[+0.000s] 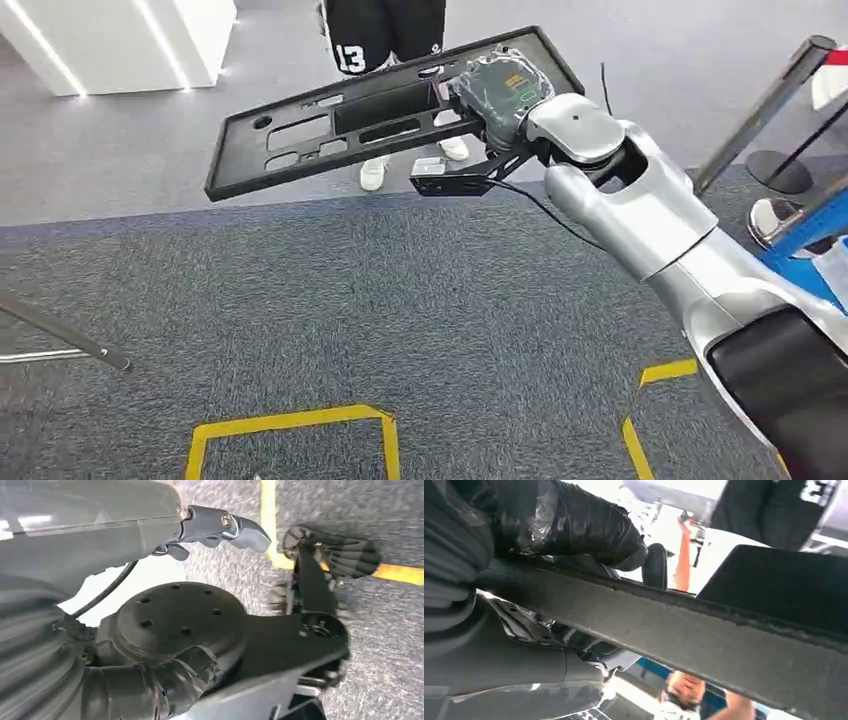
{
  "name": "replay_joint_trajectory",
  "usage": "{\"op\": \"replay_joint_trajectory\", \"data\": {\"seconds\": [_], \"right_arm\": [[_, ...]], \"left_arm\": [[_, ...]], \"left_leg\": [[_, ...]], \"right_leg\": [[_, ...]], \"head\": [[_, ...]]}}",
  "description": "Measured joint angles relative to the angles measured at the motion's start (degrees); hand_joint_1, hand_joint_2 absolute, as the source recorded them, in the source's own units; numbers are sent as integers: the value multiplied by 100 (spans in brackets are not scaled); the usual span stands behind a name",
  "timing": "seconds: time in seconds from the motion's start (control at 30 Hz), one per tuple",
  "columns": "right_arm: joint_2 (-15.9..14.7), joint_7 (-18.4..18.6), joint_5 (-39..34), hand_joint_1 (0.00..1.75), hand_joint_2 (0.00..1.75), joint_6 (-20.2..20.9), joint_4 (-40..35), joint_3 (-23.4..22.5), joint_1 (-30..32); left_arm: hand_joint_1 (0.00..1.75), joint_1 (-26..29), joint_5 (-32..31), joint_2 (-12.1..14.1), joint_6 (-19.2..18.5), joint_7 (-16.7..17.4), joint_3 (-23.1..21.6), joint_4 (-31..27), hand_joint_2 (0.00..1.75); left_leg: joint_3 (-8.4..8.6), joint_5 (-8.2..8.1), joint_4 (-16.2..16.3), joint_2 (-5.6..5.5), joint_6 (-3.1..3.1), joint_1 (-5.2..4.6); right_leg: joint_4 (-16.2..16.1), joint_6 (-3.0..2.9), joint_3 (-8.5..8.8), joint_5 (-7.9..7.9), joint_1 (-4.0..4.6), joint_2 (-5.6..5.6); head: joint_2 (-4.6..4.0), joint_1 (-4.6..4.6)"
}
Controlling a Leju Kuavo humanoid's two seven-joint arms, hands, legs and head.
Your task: Take the parts from the cabinet and place them on the table.
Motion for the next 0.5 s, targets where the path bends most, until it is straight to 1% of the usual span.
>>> {"op": "replay_joint_trajectory", "data": {"seconds": [0.03,0.07,0.1,0.13,0.17,0.2,0.23,0.27,0.3,0.33,0.37,0.4,0.43,0.47,0.5], "right_arm": [[0,0,-7,175,175,-4,24,2,-8],[9,-2,-9,175,175,-9,44,15,-15],[35,-4,-11,175,175,-11,57,35,0],[81,-22,-15,175,175,-11,66,53,1],[87,-26,-15,175,175,-11,79,57,-6],[111,-26,-15,175,175,-13,83,57,-13],[142,-26,-17,175,175,-15,92,59,-6],[146,-31,-24,175,175,-17,103,59,-31],[149,-44,-24,175,175,-20,114,59,-49],[149,-57,-26,175,175,-22,129,61,-51],[149,-77,-31,175,175,-26,153,72,-40],[155,-85,-50,175,175,-39,173,87,-11],[172,-85,-85,175,175,-70,192,96,20],[184,-85,-96,175,175,-92,203,96,36],[197,-83,-107,175,175,-116,214,101,38]], "left_arm": [[0,9,0,0,9,2,2,0,175],[0,-9,0,11,18,7,7,2,175],[0,-14,0,11,20,9,11,0,175],[0,11,0,11,20,9,15,2,175],[0,23,0,13,20,9,20,2,175],[0,21,0,51,26,9,22,7,175],[0,35,0,-3,26,11,20,-7,175],[0,30,2,11,28,9,20,-4,175],[0,9,4,7,46,7,22,-4,175],[0,-7,4,2,68,7,22,-4,175],[0,-14,4,2,72,7,24,-4,175],[0,-14,2,0,85,13,24,-4,175],[0,-10,2,0,111,46,24,-4,175],[0,-5,2,0,120,63,24,-4,175],[0,-3,2,2,129,76,22,-4,175]], "left_leg": [[-47,-25,26,-64,-36,14],[-107,-31,121,-138,-69,0],[-141,-6,86,-195,-112,42],[-153,7,57,-278,-142,62],[-160,24,30,-360,-189,55],[-171,-2,59,-385,-207,62],[-226,-80,198,76,-231,-7],[-417,-298,592,391,-256,-2],[-618,-473,994,500,-269,18],[-839,-649,1437,552,-275,21],[-973,-712,1697,565,-275,21],[-996,-638,1723,566,-263,18],[-858,-429,1438,570,-232,11],[-664,-229,1076,592,-191,-6],[-305,69,412,712,-94,-65]], "right_leg": [[-120,9,83,-112,-43,307],[-287,-1,142,-133,-45,330],[-222,-9,130,-131,3,254],[-213,-48,135,-157,34,191],[-235,-85,150,-150,16,107],[-290,-128,183,-132,-33,25],[-335,-174,229,-126,-21,-38],[-349,-221,243,-124,10,-119],[-349,-234,246,-131,29,-189],[-347,-249,247,-141,49,-280],[-345,-261,249,-150,66,-354],[-345,-270,257,-160,85,-439],[-345,-279,267,-170,112,-513],[-345,-278,281,-181,130,-562],[-346,-281,309,-205,151,-640]], "head": [[0,-4],[2,-9],[0,-9],[0,-2],[0,-2],[0,-4],[0,-51],[0,-85],[0,-83],[0,-83],[0,-83],[0,-83],[0,-85],[0,-83],[0,-85]]}}
